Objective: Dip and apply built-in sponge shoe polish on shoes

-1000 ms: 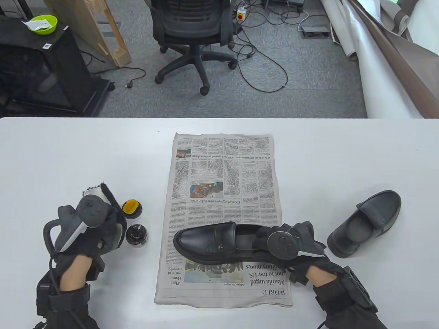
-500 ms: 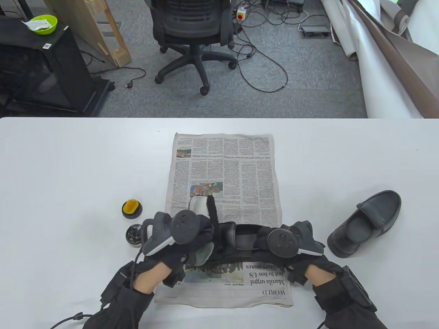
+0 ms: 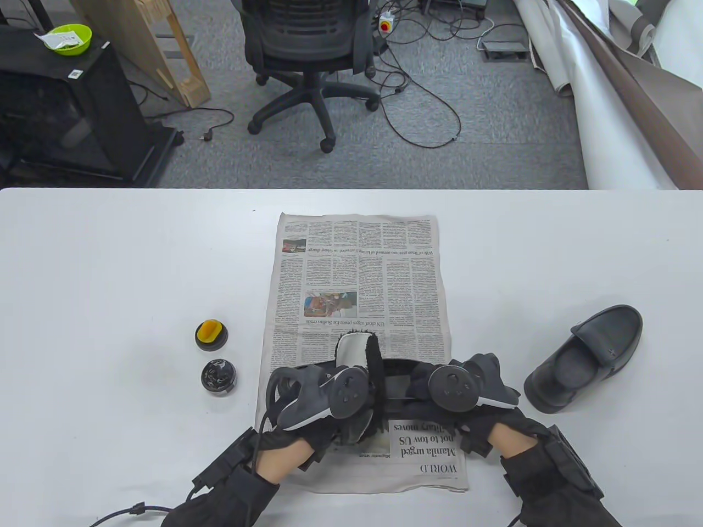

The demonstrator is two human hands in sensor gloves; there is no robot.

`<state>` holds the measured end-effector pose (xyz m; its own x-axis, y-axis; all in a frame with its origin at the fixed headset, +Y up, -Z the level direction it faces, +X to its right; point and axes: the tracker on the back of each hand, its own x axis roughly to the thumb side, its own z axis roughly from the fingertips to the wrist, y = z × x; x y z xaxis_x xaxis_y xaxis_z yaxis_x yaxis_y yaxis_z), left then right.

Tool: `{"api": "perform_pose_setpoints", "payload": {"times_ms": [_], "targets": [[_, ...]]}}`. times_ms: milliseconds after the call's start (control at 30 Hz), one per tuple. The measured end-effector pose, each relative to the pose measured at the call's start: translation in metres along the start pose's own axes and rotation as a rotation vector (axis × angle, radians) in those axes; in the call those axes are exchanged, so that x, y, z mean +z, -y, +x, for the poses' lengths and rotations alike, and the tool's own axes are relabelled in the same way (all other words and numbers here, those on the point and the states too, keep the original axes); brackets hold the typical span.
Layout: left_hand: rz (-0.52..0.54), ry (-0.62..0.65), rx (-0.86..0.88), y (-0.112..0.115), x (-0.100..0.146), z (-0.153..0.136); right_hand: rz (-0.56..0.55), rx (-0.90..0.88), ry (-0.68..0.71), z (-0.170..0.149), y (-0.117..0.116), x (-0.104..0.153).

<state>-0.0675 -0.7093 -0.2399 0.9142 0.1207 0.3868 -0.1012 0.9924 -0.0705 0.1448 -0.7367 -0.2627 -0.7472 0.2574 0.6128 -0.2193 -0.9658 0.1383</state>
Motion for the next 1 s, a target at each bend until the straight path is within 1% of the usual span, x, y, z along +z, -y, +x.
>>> {"api": "perform_pose_setpoints", "payload": {"times_ms": [133,267,333,400,500,600,667,700,767,833,900,933,1000], "targets": [[-0.080,-0.028,-0.006,0.001,0.001,-0.012,0.000,-0.004,-0.004,0.000,0.000,0.000],[-0.157,-0.073,-0.011,0.002,0.000,-0.034,0.001,-0.005,-0.003,0.000,0.000,0.000],[-0.179,-0.097,-0.030,0.001,0.000,-0.044,0.001,-0.006,-0.003,0.000,0.000,0.000],[-0.177,-0.123,-0.044,-0.001,0.000,-0.052,0.001,-0.007,-0.003,-0.001,0.000,0.000],[-0.195,-0.165,-0.111,-0.004,0.000,-0.063,0.000,-0.007,-0.003,-0.001,0.000,-0.001],[-0.231,-0.187,-0.079,-0.005,-0.002,-0.071,0.002,-0.009,-0.004,-0.001,0.000,-0.001],[-0.248,-0.206,-0.102,-0.008,-0.002,-0.075,0.002,-0.010,-0.004,-0.001,0.000,-0.001],[-0.244,-0.215,-0.129,-0.009,-0.002,-0.076,0.002,-0.010,-0.004,-0.001,-0.001,-0.001],[-0.201,-0.203,-0.142,-0.012,-0.002,-0.075,0.002,-0.011,-0.005,-0.001,-0.001,-0.001],[-0.146,-0.161,-0.085,-0.015,-0.003,-0.066,0.003,-0.013,-0.004,-0.001,-0.001,-0.001],[-0.056,-0.118,0.017,-0.018,-0.008,-0.050,0.003,-0.016,-0.003,-0.002,-0.001,-0.001],[-0.034,-0.104,0.053,-0.019,-0.012,-0.040,0.004,-0.017,-0.003,-0.002,-0.001,-0.001],[-0.031,-0.071,0.099,-0.020,-0.022,-0.025,0.003,-0.015,-0.002,-0.002,-0.001,-0.001]]}}
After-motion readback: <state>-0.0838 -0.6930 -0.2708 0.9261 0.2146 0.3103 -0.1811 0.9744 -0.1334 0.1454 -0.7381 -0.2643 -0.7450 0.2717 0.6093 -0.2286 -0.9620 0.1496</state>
